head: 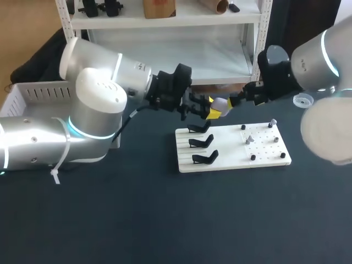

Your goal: Pick up each earbud case from the left stands, insert the matching earbuds, close the lid, and place the case in the box.

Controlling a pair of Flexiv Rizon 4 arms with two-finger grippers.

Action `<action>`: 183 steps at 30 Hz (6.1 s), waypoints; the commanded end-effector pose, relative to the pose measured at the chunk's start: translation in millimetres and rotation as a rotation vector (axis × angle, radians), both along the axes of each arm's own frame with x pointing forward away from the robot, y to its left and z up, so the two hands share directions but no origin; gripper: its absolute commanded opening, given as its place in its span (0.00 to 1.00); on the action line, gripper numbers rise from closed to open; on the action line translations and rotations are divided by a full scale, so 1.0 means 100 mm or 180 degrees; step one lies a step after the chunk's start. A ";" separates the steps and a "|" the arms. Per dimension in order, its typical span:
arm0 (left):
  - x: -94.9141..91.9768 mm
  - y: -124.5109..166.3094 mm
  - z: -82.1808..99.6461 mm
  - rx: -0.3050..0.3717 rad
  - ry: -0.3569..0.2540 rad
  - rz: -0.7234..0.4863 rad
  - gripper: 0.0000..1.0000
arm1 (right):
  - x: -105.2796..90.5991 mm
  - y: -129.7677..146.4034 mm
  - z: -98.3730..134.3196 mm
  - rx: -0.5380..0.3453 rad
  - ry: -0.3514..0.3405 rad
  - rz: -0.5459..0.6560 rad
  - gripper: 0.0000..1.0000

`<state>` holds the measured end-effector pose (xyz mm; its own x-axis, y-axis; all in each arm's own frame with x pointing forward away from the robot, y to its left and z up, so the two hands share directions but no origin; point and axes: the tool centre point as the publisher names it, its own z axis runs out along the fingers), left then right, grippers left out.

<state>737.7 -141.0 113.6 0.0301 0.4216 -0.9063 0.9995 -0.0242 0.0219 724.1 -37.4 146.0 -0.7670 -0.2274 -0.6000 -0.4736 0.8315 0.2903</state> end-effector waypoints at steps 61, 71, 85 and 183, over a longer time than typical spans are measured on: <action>0.01 0.28 0.40 -0.1022 0.0090 -0.0055 0.00 | -0.18 -0.69 -0.30 -0.1130 0.0027 -0.0050 1.00; -0.14 0.48 0.80 -0.1246 0.0120 0.0315 0.00 | -0.13 -0.82 -0.53 -0.1250 0.0101 0.0046 1.00; -0.22 0.49 1.00 -0.1195 0.0162 0.0307 0.00 | 0.08 -1.07 -0.63 -0.1562 -0.0029 -0.0173 1.00; -0.20 0.48 1.00 -0.1240 0.0108 0.0347 0.00 | 0.55 -1.16 -1.20 -0.1789 0.1201 -0.0125 0.32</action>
